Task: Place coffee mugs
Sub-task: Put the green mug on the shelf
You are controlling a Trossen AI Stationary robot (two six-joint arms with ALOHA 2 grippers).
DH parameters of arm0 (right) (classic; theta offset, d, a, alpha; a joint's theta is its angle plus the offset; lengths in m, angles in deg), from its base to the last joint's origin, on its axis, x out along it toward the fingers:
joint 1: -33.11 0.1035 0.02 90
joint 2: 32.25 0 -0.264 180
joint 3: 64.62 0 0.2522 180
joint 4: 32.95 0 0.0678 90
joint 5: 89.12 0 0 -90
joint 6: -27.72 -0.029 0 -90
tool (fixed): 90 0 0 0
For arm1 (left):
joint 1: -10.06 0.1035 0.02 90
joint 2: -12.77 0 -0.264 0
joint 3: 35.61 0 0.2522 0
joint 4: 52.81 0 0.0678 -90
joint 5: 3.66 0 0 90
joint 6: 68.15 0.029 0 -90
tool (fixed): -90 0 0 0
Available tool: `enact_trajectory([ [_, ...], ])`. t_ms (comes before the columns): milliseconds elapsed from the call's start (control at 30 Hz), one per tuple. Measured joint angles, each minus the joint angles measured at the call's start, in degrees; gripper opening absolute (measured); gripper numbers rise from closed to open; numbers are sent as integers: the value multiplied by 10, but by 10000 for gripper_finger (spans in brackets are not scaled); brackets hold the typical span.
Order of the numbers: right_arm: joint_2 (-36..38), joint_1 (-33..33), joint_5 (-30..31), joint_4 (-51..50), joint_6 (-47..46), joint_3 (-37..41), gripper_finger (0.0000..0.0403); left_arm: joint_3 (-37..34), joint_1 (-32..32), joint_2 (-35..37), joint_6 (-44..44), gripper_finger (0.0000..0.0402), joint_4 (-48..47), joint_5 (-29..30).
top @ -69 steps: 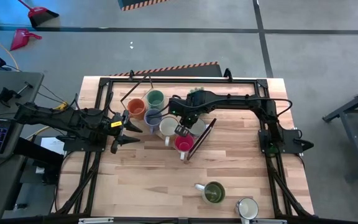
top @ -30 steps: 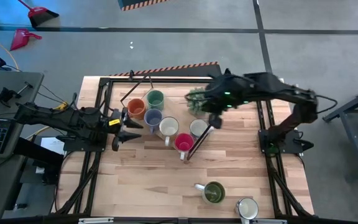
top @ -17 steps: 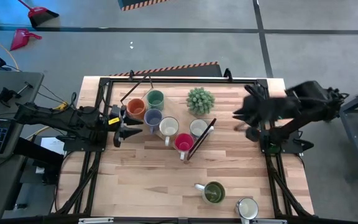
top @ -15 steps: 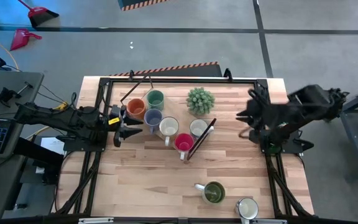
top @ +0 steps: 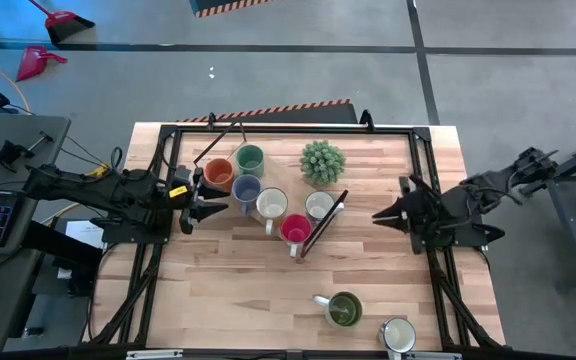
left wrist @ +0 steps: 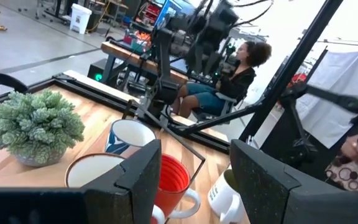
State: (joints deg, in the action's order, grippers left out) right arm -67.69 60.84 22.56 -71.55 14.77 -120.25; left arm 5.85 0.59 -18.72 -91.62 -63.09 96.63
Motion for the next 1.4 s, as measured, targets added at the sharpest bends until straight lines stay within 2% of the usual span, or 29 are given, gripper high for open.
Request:
enact_trajectory([
  [167,68,-22,-70,174,40,126,35,0,0,0,1,179,1,0],
  [333,76,-30,-69,289,59,194,35,0,0,0,30,179,13,0],
  [433,68,-31,-50,335,32,206,35,0,0,0,31,179,33,0],
  [567,47,-31,-45,324,-30,206,35,0,0,0,27,179,42,5],
  [700,12,-31,-95,305,-109,198,38,0,0,-4,27,179,41,16],
  [767,-11,-31,-121,299,-138,176,52,0,0,-7,27,179,38,22],
  [867,-47,-31,-148,277,-125,136,87,0,0,-11,30,179,37,23],
  [1000,-94,-31,-162,164,-128,90,130,0,0,-14,31,179,33,23],
  [1100,-134,-29,-182,100,-159,69,146,0,0,-14,31,179,33,23],
  [1400,-243,-28,-254,54,-207,5,139,0,0,-14,27,179,33,21],
])
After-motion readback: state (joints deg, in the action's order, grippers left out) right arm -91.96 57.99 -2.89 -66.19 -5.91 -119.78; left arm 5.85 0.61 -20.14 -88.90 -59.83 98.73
